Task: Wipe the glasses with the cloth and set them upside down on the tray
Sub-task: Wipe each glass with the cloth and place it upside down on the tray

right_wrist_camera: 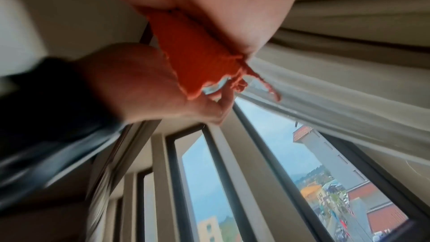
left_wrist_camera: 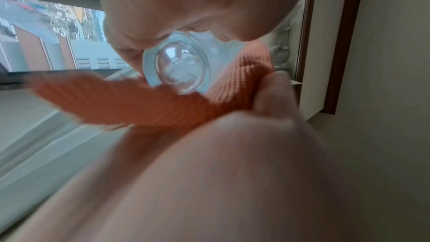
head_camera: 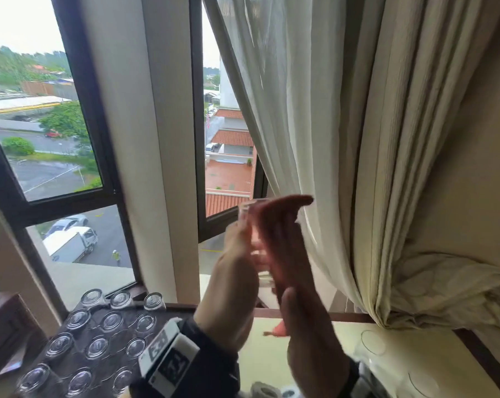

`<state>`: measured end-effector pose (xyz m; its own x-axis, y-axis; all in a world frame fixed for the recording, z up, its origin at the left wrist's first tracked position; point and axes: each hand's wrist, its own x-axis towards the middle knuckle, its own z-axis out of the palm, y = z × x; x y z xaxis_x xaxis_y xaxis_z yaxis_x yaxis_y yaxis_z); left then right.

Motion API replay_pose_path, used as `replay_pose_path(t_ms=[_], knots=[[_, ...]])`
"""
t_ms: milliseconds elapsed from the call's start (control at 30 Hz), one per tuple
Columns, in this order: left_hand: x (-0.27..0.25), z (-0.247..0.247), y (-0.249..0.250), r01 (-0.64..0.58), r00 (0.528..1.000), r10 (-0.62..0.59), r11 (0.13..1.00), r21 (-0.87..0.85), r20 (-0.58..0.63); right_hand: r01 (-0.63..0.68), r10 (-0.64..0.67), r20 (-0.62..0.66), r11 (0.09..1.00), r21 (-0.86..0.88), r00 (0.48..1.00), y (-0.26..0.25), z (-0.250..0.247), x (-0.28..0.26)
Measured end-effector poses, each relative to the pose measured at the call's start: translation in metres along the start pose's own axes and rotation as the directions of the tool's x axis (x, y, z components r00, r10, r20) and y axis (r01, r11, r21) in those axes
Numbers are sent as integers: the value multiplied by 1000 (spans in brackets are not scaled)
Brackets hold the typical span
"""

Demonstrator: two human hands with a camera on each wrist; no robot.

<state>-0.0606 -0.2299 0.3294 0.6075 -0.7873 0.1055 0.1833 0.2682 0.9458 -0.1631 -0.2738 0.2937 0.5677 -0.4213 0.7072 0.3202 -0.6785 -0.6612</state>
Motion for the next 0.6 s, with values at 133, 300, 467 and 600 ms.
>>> replay_pose_path(t_ms=[133,300,467,600], knots=[[14,-15,15,-28,999,27,999,20,23,88,-88,87,996,-1,992,13,9,-12],[0,-5,8,-21,995,15,998,64,97,-124,147,-81,963,239,986,16,-2,4],[-13,6,-1,-88,983,64,986,139,172,-234,283,-152,933,274,947,-2,-24,24],[-3,-3,6,-70,996,67,996,54,62,-182,197,-133,976,121,971,5,4,5]])
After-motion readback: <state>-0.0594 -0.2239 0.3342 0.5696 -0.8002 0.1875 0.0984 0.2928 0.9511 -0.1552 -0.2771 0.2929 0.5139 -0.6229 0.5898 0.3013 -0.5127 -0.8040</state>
